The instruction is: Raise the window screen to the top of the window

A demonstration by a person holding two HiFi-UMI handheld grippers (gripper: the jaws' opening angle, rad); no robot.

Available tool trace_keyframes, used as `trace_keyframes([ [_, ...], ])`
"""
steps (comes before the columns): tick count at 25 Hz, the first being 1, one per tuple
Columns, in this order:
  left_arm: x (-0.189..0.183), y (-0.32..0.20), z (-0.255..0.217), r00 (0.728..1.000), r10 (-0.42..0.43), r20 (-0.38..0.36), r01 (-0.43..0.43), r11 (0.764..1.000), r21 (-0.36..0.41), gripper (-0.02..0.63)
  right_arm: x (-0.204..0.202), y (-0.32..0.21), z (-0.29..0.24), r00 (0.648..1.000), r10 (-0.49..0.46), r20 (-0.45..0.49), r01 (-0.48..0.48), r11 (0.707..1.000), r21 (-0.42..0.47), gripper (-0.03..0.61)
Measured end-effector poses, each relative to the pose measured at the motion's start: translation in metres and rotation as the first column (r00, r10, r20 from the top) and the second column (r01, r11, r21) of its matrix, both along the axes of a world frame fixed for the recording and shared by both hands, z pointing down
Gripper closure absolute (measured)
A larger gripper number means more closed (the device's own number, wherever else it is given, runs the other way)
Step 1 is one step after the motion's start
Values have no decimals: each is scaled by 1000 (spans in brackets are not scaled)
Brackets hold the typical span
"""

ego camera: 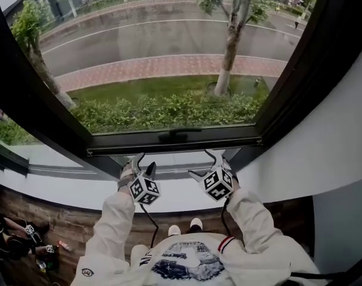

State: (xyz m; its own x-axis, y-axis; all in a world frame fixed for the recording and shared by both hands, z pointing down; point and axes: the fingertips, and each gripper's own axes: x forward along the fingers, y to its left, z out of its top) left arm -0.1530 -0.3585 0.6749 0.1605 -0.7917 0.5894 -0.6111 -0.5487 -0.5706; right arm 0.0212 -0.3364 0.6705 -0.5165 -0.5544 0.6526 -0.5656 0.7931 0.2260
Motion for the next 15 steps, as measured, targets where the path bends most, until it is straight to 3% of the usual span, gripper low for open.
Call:
trace_keyframes([
  [6,-5,-10,19,978,99,186,-96,995,-23,360,4,-11,29,956,-121,-265,149,985,88,147],
  [11,-9,-14,27,942,138,305,-141,990,-13,359,6,-15,48,899,-184,-397,240,966,95,114],
  [15,-16,-18,35,927,128,352,-125,992,-31,339,9,-20,58,862,-205,-465,276,957,89,110],
])
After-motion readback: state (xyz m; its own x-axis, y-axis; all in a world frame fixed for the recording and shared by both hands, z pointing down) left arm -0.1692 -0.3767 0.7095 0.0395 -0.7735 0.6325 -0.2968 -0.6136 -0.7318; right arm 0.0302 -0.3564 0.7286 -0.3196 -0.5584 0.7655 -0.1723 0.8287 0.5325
